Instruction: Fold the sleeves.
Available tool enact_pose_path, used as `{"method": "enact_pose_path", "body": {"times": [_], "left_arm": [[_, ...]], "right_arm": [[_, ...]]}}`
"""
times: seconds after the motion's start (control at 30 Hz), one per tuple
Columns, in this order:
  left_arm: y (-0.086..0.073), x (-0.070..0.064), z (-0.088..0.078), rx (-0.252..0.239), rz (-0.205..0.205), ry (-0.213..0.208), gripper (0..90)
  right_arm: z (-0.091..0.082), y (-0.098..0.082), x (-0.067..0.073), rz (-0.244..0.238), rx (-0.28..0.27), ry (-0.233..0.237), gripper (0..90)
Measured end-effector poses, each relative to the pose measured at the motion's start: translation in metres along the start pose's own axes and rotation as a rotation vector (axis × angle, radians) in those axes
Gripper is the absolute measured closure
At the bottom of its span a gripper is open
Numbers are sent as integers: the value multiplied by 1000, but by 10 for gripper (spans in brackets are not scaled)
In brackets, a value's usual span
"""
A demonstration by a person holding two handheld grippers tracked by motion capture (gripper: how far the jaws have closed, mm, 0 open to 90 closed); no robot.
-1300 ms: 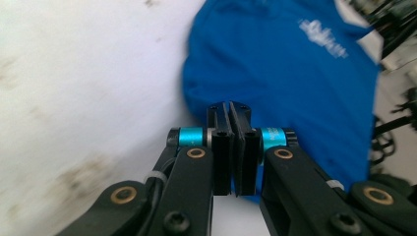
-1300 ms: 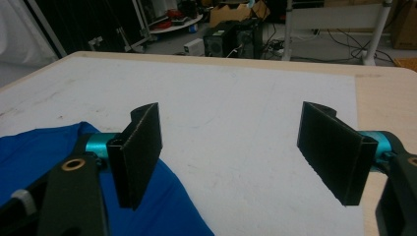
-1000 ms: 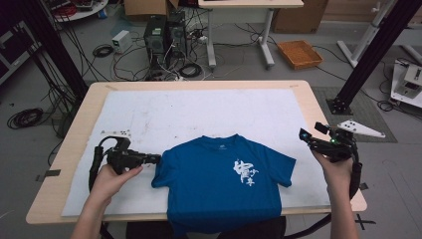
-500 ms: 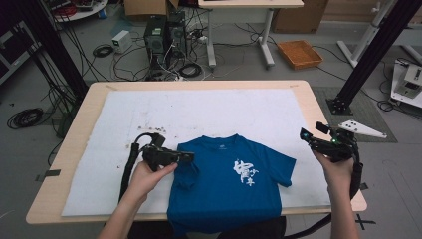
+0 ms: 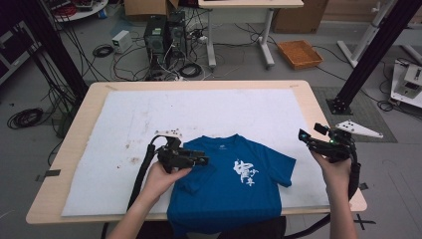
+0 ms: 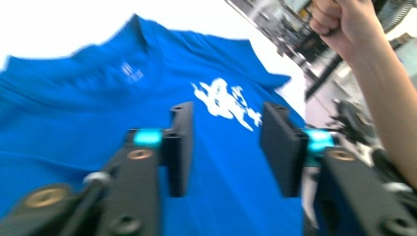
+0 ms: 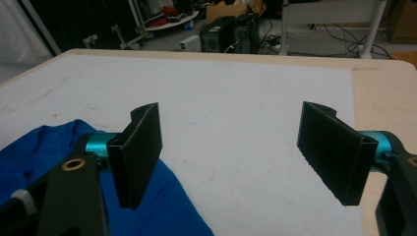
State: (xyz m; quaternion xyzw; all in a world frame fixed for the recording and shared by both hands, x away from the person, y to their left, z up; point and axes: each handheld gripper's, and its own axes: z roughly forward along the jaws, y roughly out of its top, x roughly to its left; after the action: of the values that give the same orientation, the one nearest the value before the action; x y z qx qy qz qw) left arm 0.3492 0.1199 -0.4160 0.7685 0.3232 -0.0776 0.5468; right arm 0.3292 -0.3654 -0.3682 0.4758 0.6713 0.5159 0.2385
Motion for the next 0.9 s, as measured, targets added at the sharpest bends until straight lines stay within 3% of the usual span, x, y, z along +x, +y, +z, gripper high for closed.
{"method": "enact_pose_path", "body": {"times": [0.13, 0.17, 0.2, 0.33, 0.4, 0.5, 0.57, 0.6, 0.67, 0.73, 0.8, 0.9], "left_arm": [[3, 0, -23, -65, 122, 158, 468], [3, 4, -39, -98, 169, 240, 456], [3, 4, -39, -98, 169, 240, 450], [-1, 19, -73, -158, 185, 373, 451], [-4, 27, -91, -196, 184, 442, 451], [-17, 42, -122, -252, 189, 561, 451], [-20, 45, -128, -259, 192, 581, 451], [-24, 48, -133, -264, 189, 596, 451], [-32, 56, -144, -262, 176, 639, 450], [-35, 58, -147, -259, 169, 642, 451], [-39, 63, -149, -256, 149, 644, 450], [-44, 70, -148, -237, 124, 635, 451]], "right_arm": [[1, -4, -4, 13, 29, -2, 258], [1, -5, -6, 15, 34, 0, 283], [1, -5, -6, 15, 34, 0, 283], [1, -12, -11, 0, 69, 47, 440], [1, -14, -11, -4, 84, 52, 461], [6, -21, -12, -19, 157, 95, 541], [10, -26, -13, -34, 209, 94, 604], [10, -26, -13, -34, 209, 94, 604], [18, -34, -14, -50, 291, 83, 646], [20, -37, -15, -53, 317, 85, 655], [27, -45, -18, -42, 379, 74, 656], [30, -51, -22, -18, 401, 77, 657]]}}
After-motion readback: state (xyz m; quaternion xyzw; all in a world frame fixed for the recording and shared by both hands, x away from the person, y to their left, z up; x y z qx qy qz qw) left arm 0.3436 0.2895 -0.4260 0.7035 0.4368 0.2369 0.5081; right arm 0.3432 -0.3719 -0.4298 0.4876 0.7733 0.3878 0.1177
